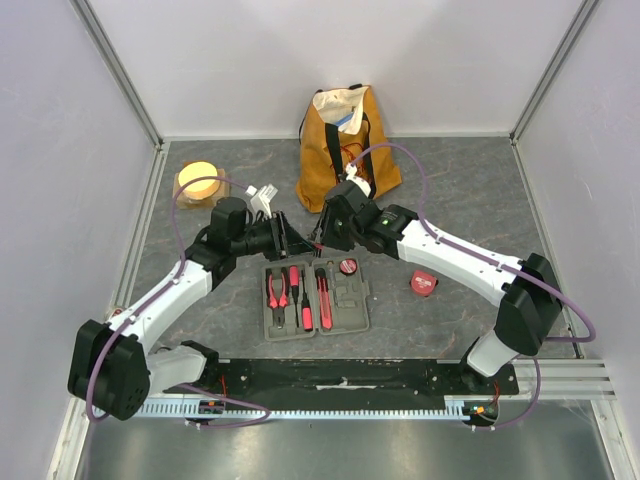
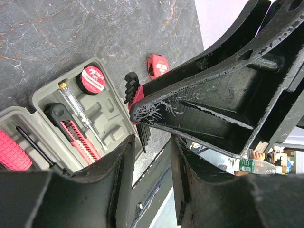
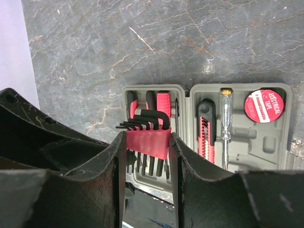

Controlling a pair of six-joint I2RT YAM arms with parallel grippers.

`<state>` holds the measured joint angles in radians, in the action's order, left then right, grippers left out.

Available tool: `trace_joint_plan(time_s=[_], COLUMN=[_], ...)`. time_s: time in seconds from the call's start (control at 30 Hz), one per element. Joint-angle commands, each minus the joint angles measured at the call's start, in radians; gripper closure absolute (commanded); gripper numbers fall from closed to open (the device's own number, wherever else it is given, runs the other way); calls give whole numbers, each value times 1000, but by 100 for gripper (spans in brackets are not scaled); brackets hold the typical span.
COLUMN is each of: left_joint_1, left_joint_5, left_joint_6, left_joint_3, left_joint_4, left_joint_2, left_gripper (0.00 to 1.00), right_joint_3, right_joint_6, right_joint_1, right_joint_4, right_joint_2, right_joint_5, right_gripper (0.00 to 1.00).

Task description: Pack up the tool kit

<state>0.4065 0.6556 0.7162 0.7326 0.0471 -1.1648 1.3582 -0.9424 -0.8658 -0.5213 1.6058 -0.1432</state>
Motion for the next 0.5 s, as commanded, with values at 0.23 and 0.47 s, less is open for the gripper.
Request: trace_joint_plan(time_s=[0.23,0.47], left_joint_1=[3,3], left_joint_5=[19,19], left_joint_6=[-32,-21], left_joint_3=[13,37], left_joint_4=[-44,-39], left_joint_2=[-32,-27], left_gripper=[69,96], right_joint_3=[25,19], right_joint_6=[-7,-4], right_joint_1=[-4,-4], right_joint_4=[73,83], right_joint_2=[-4,-9], right_joint_5=[57,91], right_gripper=[86,71])
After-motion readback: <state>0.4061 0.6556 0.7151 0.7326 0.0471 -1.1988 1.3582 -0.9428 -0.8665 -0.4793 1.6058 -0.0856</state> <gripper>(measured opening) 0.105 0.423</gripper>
